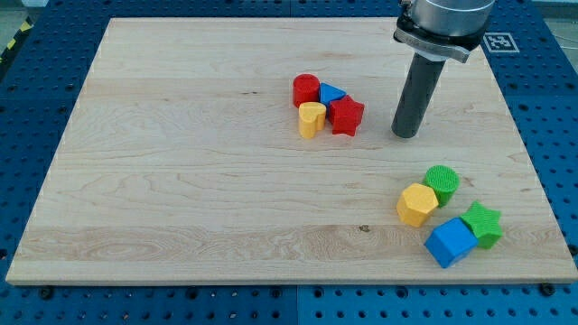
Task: Move the green circle vertical to the red star
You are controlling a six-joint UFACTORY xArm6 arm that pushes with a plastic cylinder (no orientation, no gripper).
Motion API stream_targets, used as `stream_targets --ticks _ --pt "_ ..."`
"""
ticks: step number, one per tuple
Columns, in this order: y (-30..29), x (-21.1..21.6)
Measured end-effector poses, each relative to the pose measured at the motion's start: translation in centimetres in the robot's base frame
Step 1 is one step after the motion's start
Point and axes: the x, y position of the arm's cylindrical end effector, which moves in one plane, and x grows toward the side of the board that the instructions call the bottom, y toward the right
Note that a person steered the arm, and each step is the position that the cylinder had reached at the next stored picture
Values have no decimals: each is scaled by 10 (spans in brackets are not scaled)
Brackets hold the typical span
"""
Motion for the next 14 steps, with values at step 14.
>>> stream_targets --ticks 14 --pt "37 116"
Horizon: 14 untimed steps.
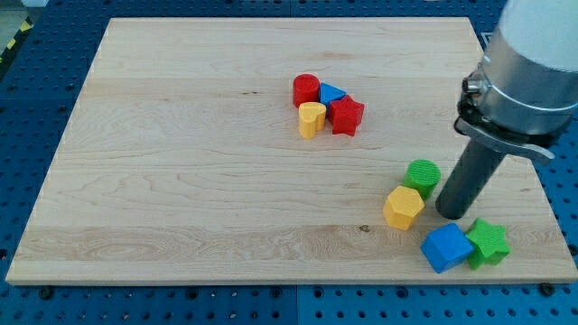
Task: Move the green circle vertical to the red star
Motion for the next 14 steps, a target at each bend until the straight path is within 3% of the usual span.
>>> stream_targets --ticks 4,6,9,13,14 --pt "-9 -25" --pt "-30 -26" --pt "-12 -27" --pt "-50 -27" --pt "-20 -27"
